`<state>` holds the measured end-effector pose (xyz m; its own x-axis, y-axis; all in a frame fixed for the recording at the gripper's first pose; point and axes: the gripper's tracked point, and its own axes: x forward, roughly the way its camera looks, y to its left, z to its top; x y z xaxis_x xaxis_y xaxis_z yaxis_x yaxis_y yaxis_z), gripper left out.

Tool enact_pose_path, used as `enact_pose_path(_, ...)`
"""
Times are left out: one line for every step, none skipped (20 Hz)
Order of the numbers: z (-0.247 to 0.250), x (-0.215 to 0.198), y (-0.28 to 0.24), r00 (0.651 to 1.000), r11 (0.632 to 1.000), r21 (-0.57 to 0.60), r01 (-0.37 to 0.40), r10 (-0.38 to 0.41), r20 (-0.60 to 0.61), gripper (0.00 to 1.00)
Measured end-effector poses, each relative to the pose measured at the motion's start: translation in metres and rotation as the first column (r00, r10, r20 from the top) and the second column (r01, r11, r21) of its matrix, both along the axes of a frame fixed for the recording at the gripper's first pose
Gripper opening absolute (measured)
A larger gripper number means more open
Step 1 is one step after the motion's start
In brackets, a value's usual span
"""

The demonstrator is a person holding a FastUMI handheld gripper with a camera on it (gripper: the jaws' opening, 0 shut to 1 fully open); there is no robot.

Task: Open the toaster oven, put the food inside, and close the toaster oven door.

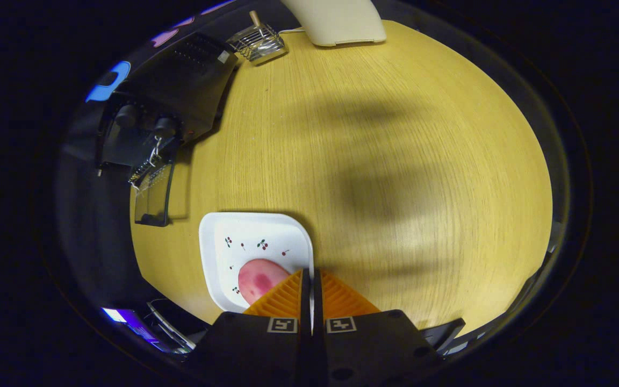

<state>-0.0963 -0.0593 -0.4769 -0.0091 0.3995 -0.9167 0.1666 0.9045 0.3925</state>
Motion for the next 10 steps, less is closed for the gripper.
enact_pose_path(0.001, -0.001, -0.002, 0.999, 0.999, 0.037, 0.039, -0.039, -0.006, 0.05)
enact_pose_path(0.004, -0.006, -0.008, 0.996, 0.994, 0.069, 0.089, -0.089, -0.016, 0.05)
enact_pose_path(0.007, -0.007, -0.01, 0.99, 0.985, 0.099, 0.14, -0.138, -0.03, 0.05)
enact_pose_path(0.012, -0.009, -0.012, 0.982, 0.974, 0.128, 0.187, -0.184, -0.037, 0.05)
enact_pose_path(0.015, -0.009, -0.014, 0.974, 0.962, 0.152, 0.225, -0.223, -0.035, 0.05)
enact_pose_path(0.018, -0.006, -0.015, 0.966, 0.951, 0.17, 0.258, -0.257, -0.027, 0.05)
enact_pose_path(0.021, -0.005, -0.017, 0.957, 0.939, 0.191, 0.287, -0.289, -0.02, 0.05)
enact_pose_path(0.021, -0.003, -0.02, 0.945, 0.922, 0.214, 0.322, -0.326, -0.015, 0.05)
enact_pose_path(0.02, -0.003, -0.021, 0.93, 0.902, 0.235, 0.362, -0.368, -0.016, 0.05)
enact_pose_path(0.019, -0.006, -0.017, 0.91, 0.878, 0.254, 0.405, -0.413, -0.023, 0.05)
